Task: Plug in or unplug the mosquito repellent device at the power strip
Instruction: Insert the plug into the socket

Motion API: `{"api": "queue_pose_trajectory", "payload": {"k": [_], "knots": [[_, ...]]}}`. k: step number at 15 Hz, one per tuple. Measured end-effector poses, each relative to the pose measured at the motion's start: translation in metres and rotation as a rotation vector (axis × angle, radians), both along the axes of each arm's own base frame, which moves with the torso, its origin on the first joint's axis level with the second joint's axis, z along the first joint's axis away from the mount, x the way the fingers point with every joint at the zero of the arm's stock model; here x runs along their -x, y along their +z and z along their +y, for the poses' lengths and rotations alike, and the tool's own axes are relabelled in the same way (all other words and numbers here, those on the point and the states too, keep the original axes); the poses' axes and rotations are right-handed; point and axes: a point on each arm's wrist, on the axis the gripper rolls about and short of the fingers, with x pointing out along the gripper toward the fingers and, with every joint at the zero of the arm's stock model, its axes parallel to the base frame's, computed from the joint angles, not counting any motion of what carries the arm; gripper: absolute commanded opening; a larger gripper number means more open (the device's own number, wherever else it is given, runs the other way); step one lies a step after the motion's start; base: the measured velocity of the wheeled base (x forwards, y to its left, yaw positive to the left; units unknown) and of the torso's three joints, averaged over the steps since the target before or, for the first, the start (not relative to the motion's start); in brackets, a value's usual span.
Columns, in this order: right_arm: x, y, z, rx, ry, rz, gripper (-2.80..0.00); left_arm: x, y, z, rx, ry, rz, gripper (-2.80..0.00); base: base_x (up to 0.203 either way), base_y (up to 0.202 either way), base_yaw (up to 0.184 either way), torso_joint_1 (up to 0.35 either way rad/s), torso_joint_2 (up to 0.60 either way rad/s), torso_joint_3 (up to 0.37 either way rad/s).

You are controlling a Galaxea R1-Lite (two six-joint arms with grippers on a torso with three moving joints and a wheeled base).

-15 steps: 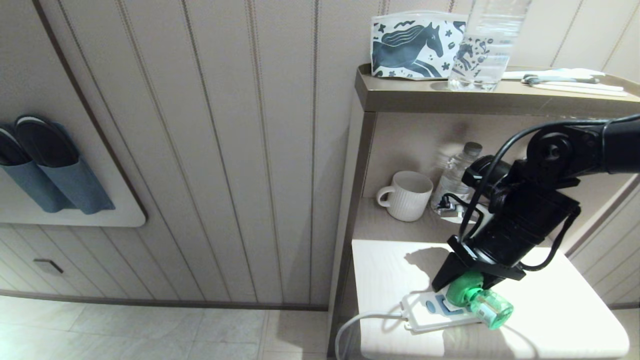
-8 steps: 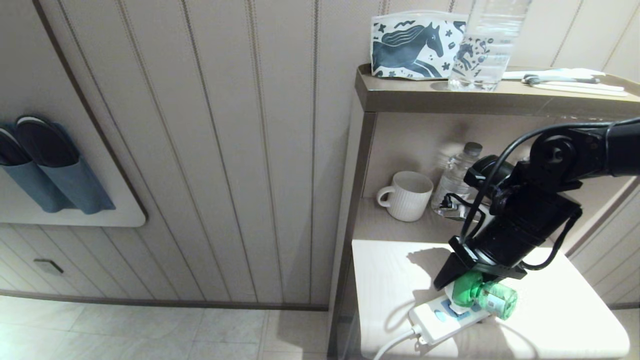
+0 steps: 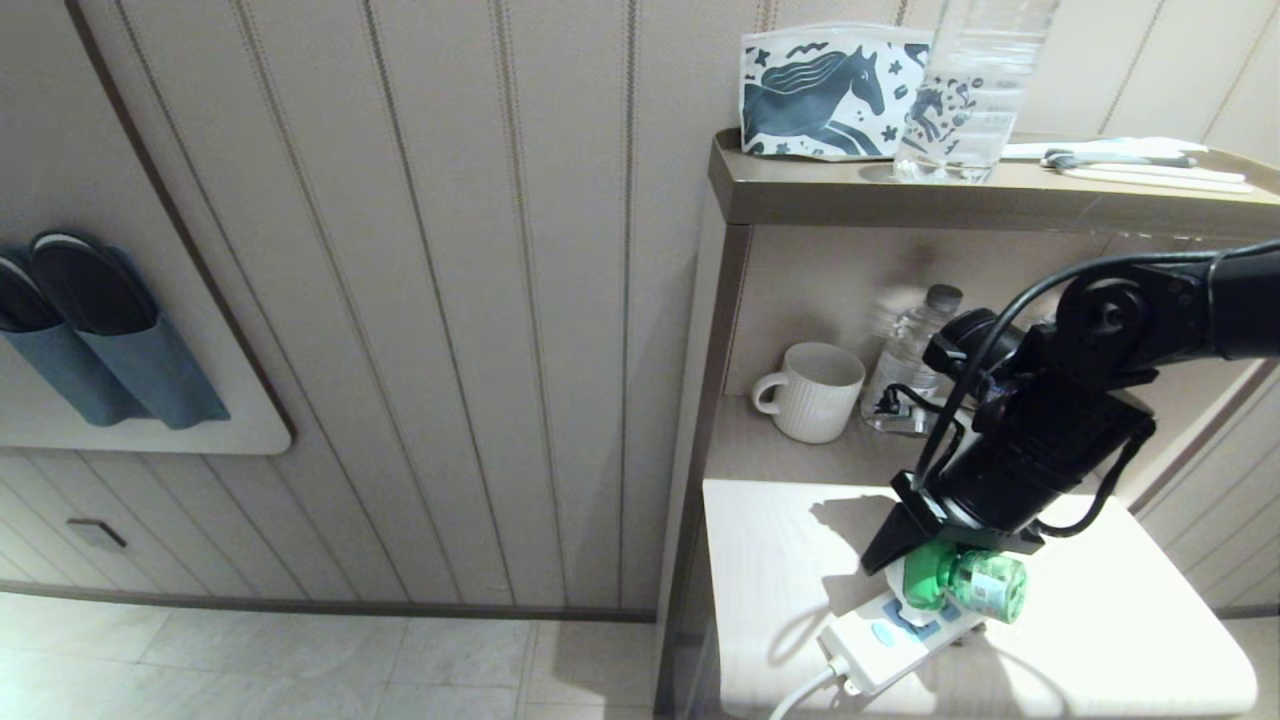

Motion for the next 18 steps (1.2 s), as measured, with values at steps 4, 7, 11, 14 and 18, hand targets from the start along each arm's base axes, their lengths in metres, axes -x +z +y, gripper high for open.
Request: {"api": "queue_pose_trajectory", "payload": {"k": [4,7,11,14,18], "knots": [[-0.003,0.01,0.001,0.013,0.002,-0.052,-2.8,0.0,0.0,0.0,0.0,0.0,0.0,-2.8,0.0,0.0,0.0,0.0,0.0,0.0],[0.004,0.018,0.004,0.037,-0.001,-0.076,-2.8,0.0,0.0,0.0,0.0,0.0,0.0,-2.8,0.0,0.0,0.0,0.0,0.0,0.0],[0.013,0.025,0.002,0.058,-0.006,-0.098,-2.8,0.0,0.0,0.0,0.0,0.0,0.0,-2.8,0.0,0.0,0.0,0.0,0.0,0.0],[0.018,0.031,0.002,0.06,-0.007,-0.116,-2.8,0.0,0.0,0.0,0.0,0.0,0.0,-2.8,0.0,0.0,0.0,0.0,0.0,0.0],[0.022,0.036,0.001,0.076,-0.011,-0.143,-2.8,0.0,0.0,0.0,0.0,0.0,0.0,-2.8,0.0,0.0,0.0,0.0,0.0,0.0]]}}
